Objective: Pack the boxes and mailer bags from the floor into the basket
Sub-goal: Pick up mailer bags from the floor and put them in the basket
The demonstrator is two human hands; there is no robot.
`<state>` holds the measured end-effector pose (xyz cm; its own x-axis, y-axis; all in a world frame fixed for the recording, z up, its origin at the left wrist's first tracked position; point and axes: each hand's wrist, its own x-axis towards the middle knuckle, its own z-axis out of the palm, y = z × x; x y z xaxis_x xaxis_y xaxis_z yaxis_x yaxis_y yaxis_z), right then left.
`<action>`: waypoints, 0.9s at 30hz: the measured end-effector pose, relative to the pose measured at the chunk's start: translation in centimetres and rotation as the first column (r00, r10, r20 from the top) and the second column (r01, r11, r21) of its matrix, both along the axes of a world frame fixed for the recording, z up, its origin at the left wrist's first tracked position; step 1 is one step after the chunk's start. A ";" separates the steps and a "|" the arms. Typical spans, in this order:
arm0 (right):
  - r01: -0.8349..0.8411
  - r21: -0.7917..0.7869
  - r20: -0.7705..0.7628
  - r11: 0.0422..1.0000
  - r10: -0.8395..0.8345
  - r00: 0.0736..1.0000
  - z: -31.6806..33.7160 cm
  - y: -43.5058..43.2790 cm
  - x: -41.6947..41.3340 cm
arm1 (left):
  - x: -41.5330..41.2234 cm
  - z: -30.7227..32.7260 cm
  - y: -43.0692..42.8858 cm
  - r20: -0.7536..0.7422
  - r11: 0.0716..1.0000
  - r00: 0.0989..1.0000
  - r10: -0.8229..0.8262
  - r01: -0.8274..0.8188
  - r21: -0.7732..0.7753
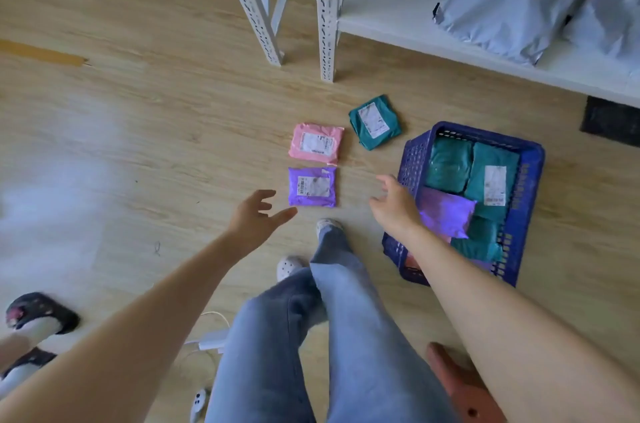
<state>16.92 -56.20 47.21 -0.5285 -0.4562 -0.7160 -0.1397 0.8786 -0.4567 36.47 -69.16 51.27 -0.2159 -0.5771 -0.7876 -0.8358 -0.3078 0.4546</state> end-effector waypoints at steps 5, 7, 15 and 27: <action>0.047 0.025 0.039 0.999 -0.048 0.998 -6.9 -2.5 1.1 | -0.4 -7.5 -2.8 0.027 0.997 0.999 -0.040 0.038 0.067; 0.070 0.028 0.064 0.997 -0.072 0.995 -10.4 -3.3 2.1 | 0.0 -11.1 -3.6 0.045 0.992 0.994 -0.097 0.093 0.085; 0.247 0.049 0.124 0.968 -0.251 0.960 -25.0 -4.8 6.2 | 1.0 -26.5 -7.0 0.072 0.939 0.946 -0.315 0.300 0.167; 0.345 0.041 0.138 0.938 -0.347 0.928 -47.4 -3.4 9.0 | 0.6 -49.9 -6.7 0.151 0.892 0.883 -0.445 0.420 0.168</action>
